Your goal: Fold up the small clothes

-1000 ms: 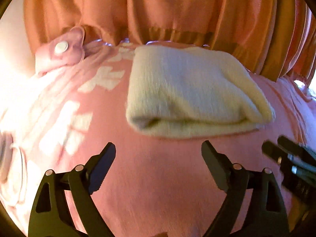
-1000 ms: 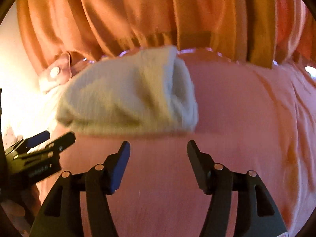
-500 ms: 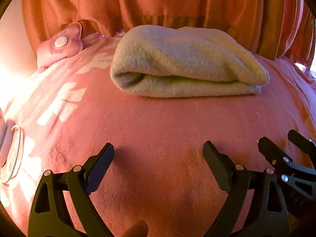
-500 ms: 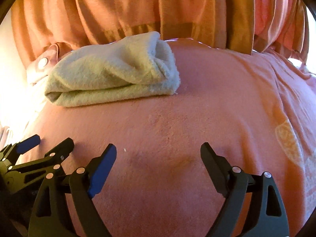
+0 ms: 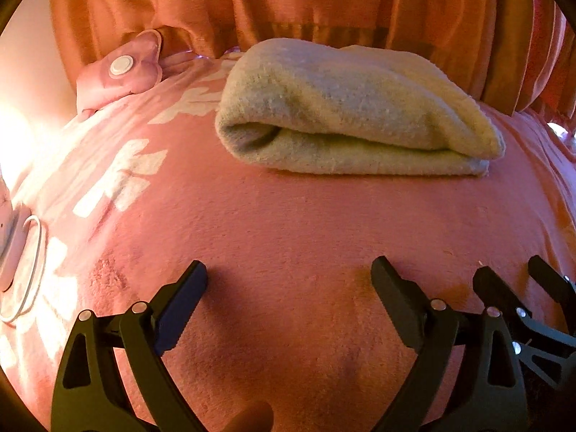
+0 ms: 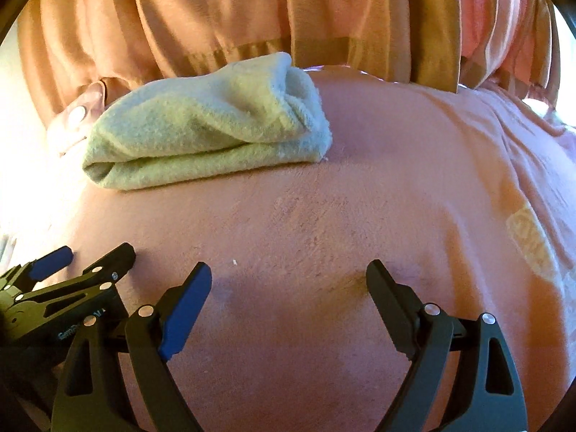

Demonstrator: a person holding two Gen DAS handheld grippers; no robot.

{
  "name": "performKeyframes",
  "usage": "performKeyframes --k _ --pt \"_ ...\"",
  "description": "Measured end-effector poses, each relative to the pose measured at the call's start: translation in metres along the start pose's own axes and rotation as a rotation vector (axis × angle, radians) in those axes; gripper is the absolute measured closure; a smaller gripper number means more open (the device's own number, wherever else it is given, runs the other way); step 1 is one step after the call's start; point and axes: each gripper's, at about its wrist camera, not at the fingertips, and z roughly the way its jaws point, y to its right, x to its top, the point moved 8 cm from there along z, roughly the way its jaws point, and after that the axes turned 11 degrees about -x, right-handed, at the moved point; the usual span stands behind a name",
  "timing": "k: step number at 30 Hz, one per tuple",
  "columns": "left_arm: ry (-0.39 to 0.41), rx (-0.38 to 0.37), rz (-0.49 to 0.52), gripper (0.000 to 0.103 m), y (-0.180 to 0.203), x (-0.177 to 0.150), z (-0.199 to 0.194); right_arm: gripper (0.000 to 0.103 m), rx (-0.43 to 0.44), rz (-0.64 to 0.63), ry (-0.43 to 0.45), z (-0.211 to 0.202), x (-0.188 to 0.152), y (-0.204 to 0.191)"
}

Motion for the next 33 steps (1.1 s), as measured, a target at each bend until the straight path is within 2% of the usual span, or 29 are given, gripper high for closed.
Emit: performKeyframes --k 9,33 --pt "0.001 0.031 -0.015 0.013 -0.0044 -0.0003 -0.0010 0.017 -0.005 -0.033 0.018 -0.0026 0.0010 -0.0067" --pt "-0.001 0.040 -0.016 0.013 -0.0044 -0.0007 -0.0008 0.017 -0.012 -0.038 0.013 -0.0033 0.0004 -0.0093"
